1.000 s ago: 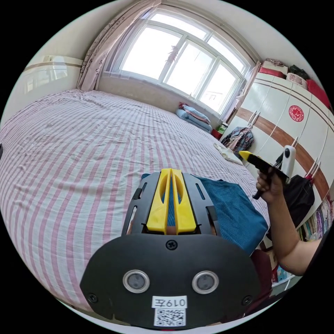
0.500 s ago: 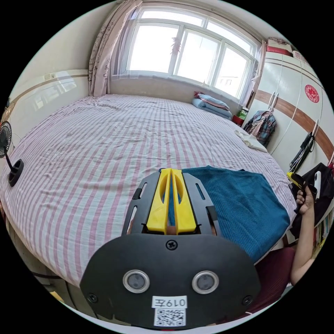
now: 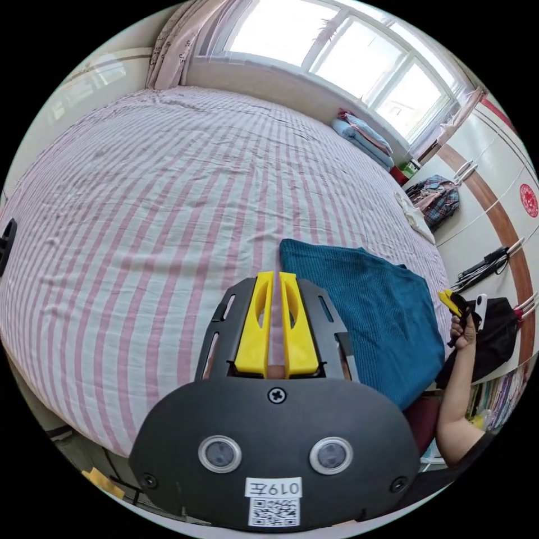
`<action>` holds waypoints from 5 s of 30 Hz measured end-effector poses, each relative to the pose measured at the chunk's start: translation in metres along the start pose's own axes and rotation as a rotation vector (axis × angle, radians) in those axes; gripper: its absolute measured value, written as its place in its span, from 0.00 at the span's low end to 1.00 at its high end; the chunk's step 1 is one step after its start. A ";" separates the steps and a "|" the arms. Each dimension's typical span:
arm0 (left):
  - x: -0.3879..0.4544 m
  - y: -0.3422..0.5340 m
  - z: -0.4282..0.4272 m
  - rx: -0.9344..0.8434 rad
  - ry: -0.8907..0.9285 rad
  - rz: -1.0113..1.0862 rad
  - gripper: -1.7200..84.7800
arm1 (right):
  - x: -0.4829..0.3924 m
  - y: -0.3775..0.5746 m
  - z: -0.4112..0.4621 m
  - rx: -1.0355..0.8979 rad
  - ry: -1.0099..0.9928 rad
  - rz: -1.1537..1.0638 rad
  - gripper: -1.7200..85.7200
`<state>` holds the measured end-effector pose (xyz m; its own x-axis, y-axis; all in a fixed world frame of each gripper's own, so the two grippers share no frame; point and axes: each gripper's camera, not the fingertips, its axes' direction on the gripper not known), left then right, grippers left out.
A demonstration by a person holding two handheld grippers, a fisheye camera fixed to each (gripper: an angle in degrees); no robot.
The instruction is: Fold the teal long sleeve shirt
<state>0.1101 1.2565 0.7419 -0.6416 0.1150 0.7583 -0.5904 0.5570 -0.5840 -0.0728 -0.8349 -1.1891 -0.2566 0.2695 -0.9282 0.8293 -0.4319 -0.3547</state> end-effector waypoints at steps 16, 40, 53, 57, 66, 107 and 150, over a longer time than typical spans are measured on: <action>-0.096 -0.022 0.047 -0.004 0.388 -0.084 0.12 | 0.087 0.023 0.064 -0.161 -0.102 0.097 0.08; -0.078 -0.037 0.099 -0.061 0.282 -0.004 0.04 | 0.084 0.047 0.111 -0.111 0.036 0.073 0.01; -0.058 -0.027 0.108 -0.085 0.145 0.062 0.05 | 0.083 0.059 0.127 -0.107 0.014 0.074 0.05; -0.069 -0.021 0.106 -0.079 0.201 0.038 0.06 | 0.086 0.064 0.125 -0.104 -0.039 0.086 0.09; -0.093 -0.004 0.083 -0.028 0.363 -0.021 0.13 | 0.077 0.071 0.114 -0.166 -0.049 0.064 0.13; -0.103 0.125 0.044 -0.158 0.499 -0.060 0.16 | 0.070 0.158 0.062 -0.187 -0.236 0.133 0.12; -0.091 0.231 -0.043 -0.211 0.385 -0.008 0.14 | 0.030 0.251 -0.025 -0.149 -0.201 0.125 0.13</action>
<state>0.0526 1.4103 0.5505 -0.3841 0.3859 0.8388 -0.4565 0.7103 -0.5358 0.1399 -0.9137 -1.3032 -0.2287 0.0398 -0.9727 0.9206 -0.3160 -0.2294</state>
